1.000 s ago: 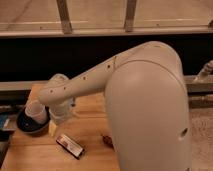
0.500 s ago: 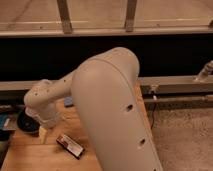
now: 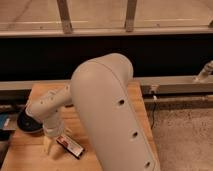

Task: Place the eraser on the white sponge

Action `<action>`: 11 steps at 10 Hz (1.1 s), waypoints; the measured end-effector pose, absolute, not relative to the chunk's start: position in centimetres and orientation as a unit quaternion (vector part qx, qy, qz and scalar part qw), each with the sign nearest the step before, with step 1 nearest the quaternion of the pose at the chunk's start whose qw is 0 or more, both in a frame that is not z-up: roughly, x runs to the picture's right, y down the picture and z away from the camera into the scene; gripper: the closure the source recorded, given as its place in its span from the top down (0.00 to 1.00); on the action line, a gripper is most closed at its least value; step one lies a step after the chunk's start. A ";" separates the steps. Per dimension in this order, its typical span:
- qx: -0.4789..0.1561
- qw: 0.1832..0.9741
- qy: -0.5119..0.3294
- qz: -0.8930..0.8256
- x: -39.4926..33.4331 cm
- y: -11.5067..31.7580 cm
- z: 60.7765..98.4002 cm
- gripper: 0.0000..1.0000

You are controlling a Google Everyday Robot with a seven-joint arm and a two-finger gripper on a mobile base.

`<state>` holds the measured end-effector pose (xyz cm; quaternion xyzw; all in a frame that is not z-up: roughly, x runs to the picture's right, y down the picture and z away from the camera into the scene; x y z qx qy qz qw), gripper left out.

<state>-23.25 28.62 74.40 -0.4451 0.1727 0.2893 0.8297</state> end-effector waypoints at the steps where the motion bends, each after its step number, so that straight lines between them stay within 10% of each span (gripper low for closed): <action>1: -0.443 0.827 0.185 0.292 -22.5 28.8 74.5 0.80; 8: -0.434 0.818 0.224 0.304 -20.2 28.7 76.9 0.79; 11: -0.435 0.817 0.227 0.302 -20.1 29.0 77.5 0.55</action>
